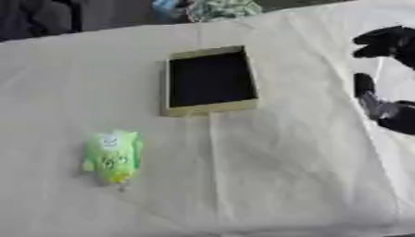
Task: Pick up objects on the table and place them in the box.
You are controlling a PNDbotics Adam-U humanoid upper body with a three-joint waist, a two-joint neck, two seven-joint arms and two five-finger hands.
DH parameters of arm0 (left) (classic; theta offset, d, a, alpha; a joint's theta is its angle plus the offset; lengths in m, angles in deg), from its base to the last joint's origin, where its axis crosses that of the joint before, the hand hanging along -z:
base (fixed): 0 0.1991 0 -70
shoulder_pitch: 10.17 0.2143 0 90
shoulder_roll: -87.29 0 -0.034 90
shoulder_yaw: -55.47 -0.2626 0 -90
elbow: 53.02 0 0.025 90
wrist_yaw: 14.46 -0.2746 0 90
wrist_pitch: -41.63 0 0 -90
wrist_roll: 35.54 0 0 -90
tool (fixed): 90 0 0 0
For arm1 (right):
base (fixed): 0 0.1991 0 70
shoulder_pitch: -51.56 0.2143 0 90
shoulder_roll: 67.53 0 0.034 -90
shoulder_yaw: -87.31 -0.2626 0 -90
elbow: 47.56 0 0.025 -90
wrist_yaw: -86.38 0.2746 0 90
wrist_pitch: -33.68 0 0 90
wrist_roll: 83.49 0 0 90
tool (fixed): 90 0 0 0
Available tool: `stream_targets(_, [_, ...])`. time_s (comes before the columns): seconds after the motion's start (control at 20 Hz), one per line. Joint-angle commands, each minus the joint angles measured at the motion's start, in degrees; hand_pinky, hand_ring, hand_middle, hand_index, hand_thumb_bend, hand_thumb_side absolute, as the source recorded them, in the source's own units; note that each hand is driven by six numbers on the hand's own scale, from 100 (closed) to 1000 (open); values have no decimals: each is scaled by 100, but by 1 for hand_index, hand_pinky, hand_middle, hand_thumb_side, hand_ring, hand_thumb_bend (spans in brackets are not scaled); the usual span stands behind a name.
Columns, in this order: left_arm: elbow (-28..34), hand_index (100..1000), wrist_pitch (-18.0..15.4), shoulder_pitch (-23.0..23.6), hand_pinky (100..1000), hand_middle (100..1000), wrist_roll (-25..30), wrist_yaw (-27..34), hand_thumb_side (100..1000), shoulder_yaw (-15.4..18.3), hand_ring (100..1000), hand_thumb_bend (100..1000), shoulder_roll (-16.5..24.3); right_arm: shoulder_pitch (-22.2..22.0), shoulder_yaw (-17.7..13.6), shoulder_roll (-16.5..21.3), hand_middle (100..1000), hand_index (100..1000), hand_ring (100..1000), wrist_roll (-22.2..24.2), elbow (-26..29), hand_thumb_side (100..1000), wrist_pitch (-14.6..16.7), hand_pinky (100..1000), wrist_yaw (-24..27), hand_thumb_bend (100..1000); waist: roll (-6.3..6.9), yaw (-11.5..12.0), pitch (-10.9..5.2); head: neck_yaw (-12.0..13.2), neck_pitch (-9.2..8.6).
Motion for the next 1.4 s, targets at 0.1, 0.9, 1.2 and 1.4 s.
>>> stream_targets(0.1, [112,856,-158,-120,738,633,596,-276,694,-37,619,307,552,32,-63,147,771,839,738,-17,50,226,20,789,-27,100,-7,30,-100,-20,-27])
stream_targets(0.9, [113,865,-560,-558,773,659,3260,-1935,518,-979,662,291,1356,21,-26,167,771,839,739,16,33,227,29,789,-22,100,29,20,-129,11,48])
stream_targets(1.2, [113,871,-588,-732,769,668,4225,-2244,438,-1592,672,291,1572,29,-8,166,771,838,739,34,35,227,34,789,-10,100,39,-26,-129,27,50])
stream_targets(1.4, [113,867,-398,-840,760,665,4608,-2383,415,-1979,666,261,1587,43,5,159,771,839,739,50,39,227,39,789,2,100,44,-54,-128,21,51])
